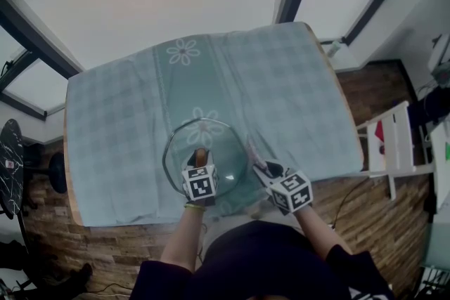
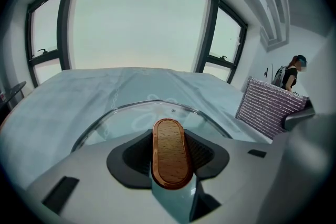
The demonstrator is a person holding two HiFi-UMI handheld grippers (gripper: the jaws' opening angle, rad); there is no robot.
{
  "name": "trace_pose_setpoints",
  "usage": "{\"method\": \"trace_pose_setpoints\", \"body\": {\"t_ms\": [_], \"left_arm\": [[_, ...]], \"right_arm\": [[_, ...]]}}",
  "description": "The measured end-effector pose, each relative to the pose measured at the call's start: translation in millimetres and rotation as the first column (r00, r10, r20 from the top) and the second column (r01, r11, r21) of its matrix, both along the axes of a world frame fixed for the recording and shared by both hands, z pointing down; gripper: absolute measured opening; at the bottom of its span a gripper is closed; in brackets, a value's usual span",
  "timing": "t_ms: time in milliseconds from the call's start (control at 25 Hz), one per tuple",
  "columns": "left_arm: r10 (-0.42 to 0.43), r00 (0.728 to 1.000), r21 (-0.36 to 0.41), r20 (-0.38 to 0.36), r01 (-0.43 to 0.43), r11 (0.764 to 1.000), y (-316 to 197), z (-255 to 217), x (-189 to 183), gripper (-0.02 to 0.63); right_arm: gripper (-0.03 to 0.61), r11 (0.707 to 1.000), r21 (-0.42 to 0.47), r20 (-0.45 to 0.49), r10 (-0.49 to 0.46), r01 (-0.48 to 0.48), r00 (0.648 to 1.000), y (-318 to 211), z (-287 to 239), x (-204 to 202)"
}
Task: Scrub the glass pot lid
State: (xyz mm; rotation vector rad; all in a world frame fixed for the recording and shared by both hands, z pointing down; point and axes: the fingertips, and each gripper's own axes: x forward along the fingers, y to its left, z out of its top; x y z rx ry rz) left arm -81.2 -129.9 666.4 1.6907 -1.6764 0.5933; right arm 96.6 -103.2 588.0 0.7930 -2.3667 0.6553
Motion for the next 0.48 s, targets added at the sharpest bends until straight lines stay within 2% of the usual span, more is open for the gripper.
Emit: {"method": "trace_pose_setpoints", "body": {"t_ms": [240, 480], "left_arm": [[0.027, 0.997, 0.035, -0.078, -0.024, 0.999, 2.1, -13.9, 4.5, 0.169], [0.045, 0.973, 0.109, -0.228, -0.021, 0.994, 0.7, -39.7, 10.5, 0.169]], "right_arm": [[0.083, 0.999, 0.012, 0.007, 0.044, -0.044, 0.999, -14.0, -3.0, 12.7], [0.083, 0.997, 0.028, 0.011, 0.076, -0.076, 0.997, -28.5, -7.6, 21.9]]}}
